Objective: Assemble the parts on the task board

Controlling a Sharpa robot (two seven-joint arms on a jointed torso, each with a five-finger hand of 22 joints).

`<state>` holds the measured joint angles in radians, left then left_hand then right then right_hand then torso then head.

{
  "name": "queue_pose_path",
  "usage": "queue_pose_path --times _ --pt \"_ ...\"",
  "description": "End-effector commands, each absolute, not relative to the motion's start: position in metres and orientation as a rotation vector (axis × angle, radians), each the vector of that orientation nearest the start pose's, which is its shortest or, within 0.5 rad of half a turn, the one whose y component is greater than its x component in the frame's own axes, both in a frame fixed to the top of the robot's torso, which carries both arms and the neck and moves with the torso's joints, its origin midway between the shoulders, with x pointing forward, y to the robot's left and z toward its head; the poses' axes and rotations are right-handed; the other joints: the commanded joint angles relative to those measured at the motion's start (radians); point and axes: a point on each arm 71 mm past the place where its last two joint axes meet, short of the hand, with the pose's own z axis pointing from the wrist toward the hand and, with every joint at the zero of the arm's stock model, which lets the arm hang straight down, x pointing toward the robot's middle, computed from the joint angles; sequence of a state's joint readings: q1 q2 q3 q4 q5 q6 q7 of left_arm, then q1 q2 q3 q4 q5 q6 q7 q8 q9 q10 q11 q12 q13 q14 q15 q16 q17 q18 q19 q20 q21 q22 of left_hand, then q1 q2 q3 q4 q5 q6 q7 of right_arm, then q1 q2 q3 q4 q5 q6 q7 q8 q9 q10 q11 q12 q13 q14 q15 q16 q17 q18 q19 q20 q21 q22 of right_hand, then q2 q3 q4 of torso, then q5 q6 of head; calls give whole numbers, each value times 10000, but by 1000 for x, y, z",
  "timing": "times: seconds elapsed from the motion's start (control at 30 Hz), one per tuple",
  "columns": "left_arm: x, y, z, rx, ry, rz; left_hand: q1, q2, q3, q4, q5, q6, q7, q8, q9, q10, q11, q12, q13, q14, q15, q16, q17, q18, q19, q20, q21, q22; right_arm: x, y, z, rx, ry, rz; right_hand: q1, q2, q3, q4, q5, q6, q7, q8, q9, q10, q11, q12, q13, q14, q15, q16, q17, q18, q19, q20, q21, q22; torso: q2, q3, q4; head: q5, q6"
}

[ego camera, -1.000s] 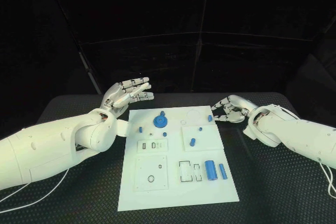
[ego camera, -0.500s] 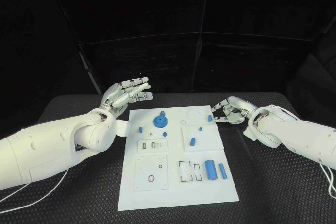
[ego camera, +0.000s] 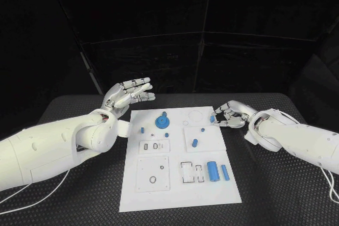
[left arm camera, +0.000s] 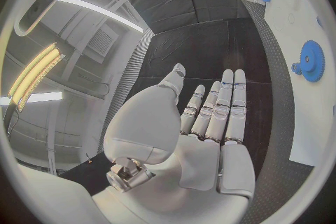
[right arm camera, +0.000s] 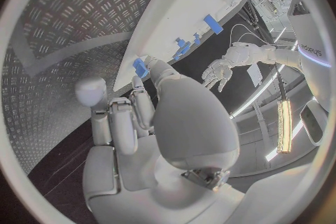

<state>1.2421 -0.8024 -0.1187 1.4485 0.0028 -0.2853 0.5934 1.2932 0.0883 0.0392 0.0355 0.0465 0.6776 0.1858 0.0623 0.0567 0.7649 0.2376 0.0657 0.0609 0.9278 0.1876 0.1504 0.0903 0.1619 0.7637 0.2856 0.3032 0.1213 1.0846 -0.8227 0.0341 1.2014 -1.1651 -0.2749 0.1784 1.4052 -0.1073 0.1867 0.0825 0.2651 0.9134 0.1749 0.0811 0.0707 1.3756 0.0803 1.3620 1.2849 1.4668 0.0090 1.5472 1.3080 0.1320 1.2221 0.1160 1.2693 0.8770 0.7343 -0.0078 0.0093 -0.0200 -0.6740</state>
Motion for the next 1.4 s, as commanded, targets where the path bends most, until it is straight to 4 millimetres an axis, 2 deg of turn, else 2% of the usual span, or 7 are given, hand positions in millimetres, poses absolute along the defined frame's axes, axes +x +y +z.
queue_pose_path --times 0.03,0.37,0.63,0.8,1.03,1.4 --pt "500 211 -175 -9658 12787 -16313 10 87 9 -43 39 51 999 -6 12 51 -3 11 10 77 -21 -69 -8 141 21 -13 -37 -10 518 -285 -234 1414 17123 7411 12 135 -44 -16 38 87 -16 39 10 67 42 81 42 880 6 10 1906 -70 -18 2 30 26 -2 -1 -14 1 0" --pt "500 211 -175 -9664 12813 -16328 11 93 12 -48 39 43 1000 -12 9 39 -1 5 7 78 -20 -75 -9 141 23 -12 -37 -14 521 -281 -235 1420 17048 7425 -9 228 -34 6 -23 138 -17 51 9 99 39 109 74 886 3 18 1931 -78 7 -2 54 69 6 2 4 -27 -25" --pt "500 210 -175 -9678 12845 -16330 11 95 13 -49 39 40 1001 -13 9 35 -1 3 6 78 -20 -77 -10 141 23 -12 -38 -15 523 -276 -236 1458 17051 7483 -43 282 -38 29 -63 202 -24 73 13 126 34 136 107 891 0 24 1950 -78 9 -3 58 68 6 0 19 4 -45" --pt "500 210 -176 -9683 12852 -16326 11 95 13 -49 39 40 1001 -13 9 35 -1 3 6 78 -20 -77 -10 141 23 -12 -38 -15 523 -274 -237 1463 17101 7514 -42 323 -37 22 -117 291 -40 108 20 146 20 154 127 894 -9 29 1964 -81 23 -9 73 92 1 7 4 55 -86" --pt "500 210 -176 -9684 12855 -16326 10 98 14 -52 39 17 1001 -19 6 8 0 -3 3 78 -19 -82 -12 141 24 -12 -39 -17 524 -276 -237 1524 17086 7423 -56 407 -28 21 -154 557 -99 241 48 188 -26 191 174 897 -43 35 1982 -83 39 -34 93 118 0 2 -13 65 -105" --pt "500 210 -176 -9682 12853 -16329 10 98 14 -52 39 17 1001 -19 6 8 0 -3 3 78 -19 -82 -12 141 24 -12 -39 -17 524 -278 -237 1591 17075 7326 -63 531 14 24 -141 836 -192 388 66 213 -108 204 197 906 -109 47 2022 -92 73 -89 124 176 -3 3 2 61 -148"
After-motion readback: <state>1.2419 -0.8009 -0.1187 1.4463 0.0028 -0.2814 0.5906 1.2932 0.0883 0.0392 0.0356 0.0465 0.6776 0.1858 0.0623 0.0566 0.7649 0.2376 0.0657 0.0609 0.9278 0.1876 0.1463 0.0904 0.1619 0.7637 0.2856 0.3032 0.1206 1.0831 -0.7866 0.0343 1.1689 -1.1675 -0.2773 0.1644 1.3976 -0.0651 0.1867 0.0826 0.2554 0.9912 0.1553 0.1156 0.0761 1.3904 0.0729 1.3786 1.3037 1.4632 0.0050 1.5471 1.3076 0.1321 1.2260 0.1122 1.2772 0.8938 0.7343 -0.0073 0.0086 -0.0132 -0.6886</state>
